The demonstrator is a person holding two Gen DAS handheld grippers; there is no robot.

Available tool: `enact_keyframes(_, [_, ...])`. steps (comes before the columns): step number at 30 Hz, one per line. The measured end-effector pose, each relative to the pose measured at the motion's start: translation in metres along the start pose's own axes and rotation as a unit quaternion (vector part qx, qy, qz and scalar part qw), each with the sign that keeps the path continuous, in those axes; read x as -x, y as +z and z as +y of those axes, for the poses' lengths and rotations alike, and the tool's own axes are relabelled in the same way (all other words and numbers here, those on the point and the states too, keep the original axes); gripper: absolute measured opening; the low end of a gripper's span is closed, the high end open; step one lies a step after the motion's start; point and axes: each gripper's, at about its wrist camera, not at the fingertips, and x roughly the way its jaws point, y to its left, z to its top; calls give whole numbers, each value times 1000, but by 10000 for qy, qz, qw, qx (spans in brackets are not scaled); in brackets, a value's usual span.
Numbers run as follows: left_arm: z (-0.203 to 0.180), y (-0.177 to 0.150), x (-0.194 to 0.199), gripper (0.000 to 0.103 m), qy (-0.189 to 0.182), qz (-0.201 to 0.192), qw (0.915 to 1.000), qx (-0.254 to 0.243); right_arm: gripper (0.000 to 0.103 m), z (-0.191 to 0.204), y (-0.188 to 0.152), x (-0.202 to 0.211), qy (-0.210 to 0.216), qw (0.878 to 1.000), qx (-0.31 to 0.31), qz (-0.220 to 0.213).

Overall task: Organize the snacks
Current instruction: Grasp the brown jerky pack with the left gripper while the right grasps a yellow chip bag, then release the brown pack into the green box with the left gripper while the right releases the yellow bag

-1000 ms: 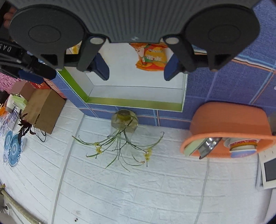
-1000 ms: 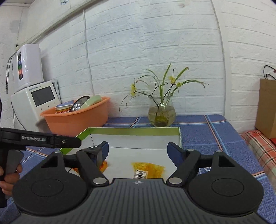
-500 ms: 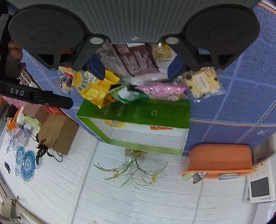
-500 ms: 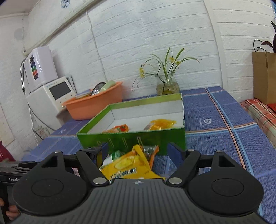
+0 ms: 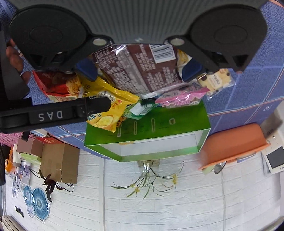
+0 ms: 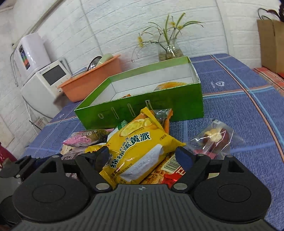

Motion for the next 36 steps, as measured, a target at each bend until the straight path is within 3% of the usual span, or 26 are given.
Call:
enact_keyframes(3, [0, -1, 2, 90, -8, -49, 10000, 41, 103, 5, 4, -9, -63, 10000, -10, 74])
enact_keyframes(7, [-1, -4, 7, 85, -9, -115, 9999, -47, 103, 13, 8, -16, 33, 9989, 446, 142])
enact_keyframes(10, [6, -6, 16, 82, -149, -160, 9997, 73, 90, 17, 6, -6, 72, 9980, 625, -76])
enact_keyframes(14, [21, -9, 36, 81, -259, -288, 9985, 393, 87, 18, 2, 13, 286, 9980, 481, -301])
enact_keyframes(19, [46, -9, 68, 81, -206, -568, 9941, 897, 87, 22, 4, 38, 375, 9964, 412, -644])
enact_keyframes(23, [65, 1, 95, 81, 71, -946, 9890, 1132, 87, 33, 2, 49, 416, 9950, 609, -678])
enact_keyframes(28, [76, 27, 115, 81, 181, -1419, 9834, 1113, 87, 50, 2, 54, 913, 9910, 707, -674])
enact_keyframes(32, [79, 63, 110, 81, 256, -1689, 9811, 908, 87, 61, 25, 61, 905, 9842, 946, -1189])
enact_keyframes(36, [84, 102, 95, 81, 138, -1840, 9785, 927, 87, 49, 54, 79, 442, 9710, 1135, -2056])
